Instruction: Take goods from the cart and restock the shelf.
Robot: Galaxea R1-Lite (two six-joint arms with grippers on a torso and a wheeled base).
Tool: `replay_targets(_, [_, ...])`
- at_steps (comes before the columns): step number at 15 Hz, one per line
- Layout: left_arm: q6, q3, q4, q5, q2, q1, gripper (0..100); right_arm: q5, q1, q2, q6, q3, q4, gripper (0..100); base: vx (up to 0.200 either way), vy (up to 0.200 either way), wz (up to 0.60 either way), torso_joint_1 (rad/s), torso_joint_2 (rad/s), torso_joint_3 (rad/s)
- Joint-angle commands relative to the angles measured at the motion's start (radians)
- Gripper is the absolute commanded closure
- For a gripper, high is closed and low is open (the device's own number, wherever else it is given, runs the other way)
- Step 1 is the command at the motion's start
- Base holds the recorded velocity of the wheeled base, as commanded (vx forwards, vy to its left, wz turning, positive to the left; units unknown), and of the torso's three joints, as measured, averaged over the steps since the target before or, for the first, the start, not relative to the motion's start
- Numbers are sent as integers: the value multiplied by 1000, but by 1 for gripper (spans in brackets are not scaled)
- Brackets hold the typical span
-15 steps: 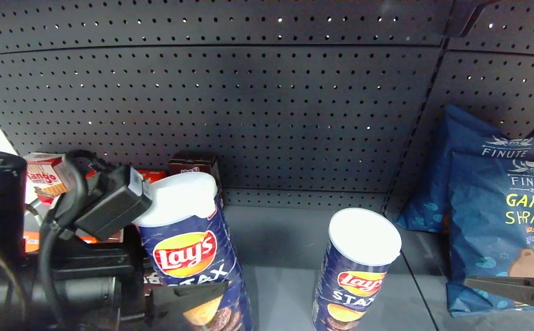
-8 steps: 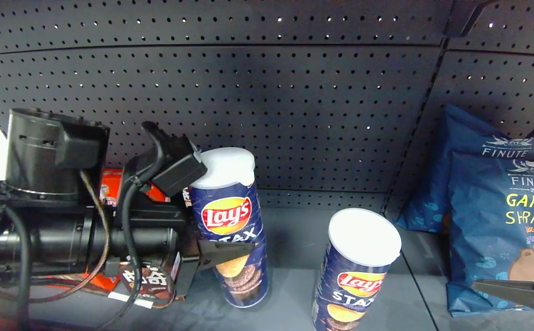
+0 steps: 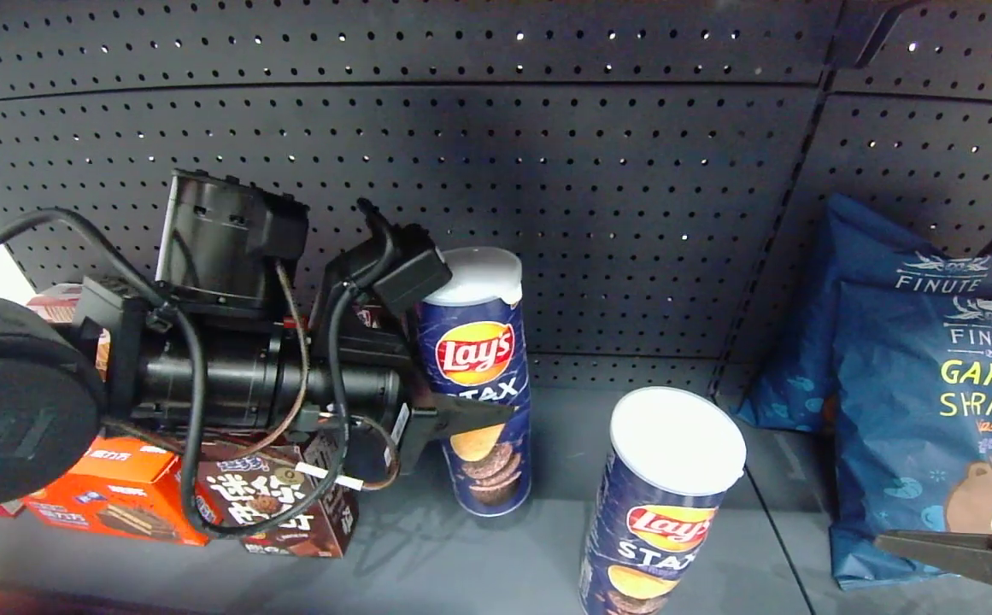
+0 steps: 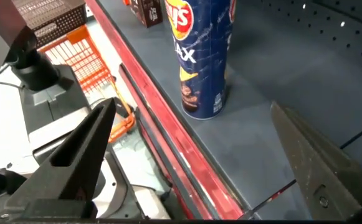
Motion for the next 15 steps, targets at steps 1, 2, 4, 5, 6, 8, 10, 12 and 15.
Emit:
replay_targets(1, [2, -78, 45, -23, 55, 8, 100, 0, 1, -8, 4, 7, -1, 0, 0, 0, 0, 0, 0, 0])
replay_targets(2, [9, -129, 97, -23, 73, 8, 100, 0, 1, -16, 5, 10, -1, 0, 0, 0, 0, 0, 0, 0])
replay_targets(4, [54, -182, 131, -28, 110, 14, 100, 0, 1, -23, 7, 13, -1, 0, 0, 0, 0, 0, 0, 0])
replay_targets(5, [103, -216, 143, -30, 148, 28, 100, 0, 1, -23, 5, 13, -1, 0, 0, 0, 0, 0, 0, 0])
replay_targets(6, [137, -236, 147, -31, 180, 29, 100, 2, 1, -23, 5, 13, -1, 0, 0, 0, 0, 0, 0, 0])
replay_targets(8, [180, -256, 151, -68, 220, 37, 100, 2, 2, -23, 5, 11, -1, 0, 0, 0, 0, 0, 0, 0])
replay_targets(10, [197, -271, 147, -94, 249, 54, 100, 2, 1, -23, 7, 8, -1, 0, 0, 0, 0, 0, 0, 0])
replay_targets(12, [192, -320, 151, -89, 280, 52, 100, 2, 2, -22, 5, 10, -1, 0, 0, 0, 0, 0, 0, 0])
replay_targets(15, [187, -356, 169, -86, 306, 49, 100, 2, 1, -20, 7, 8, -1, 0, 0, 0, 0, 0, 0, 0])
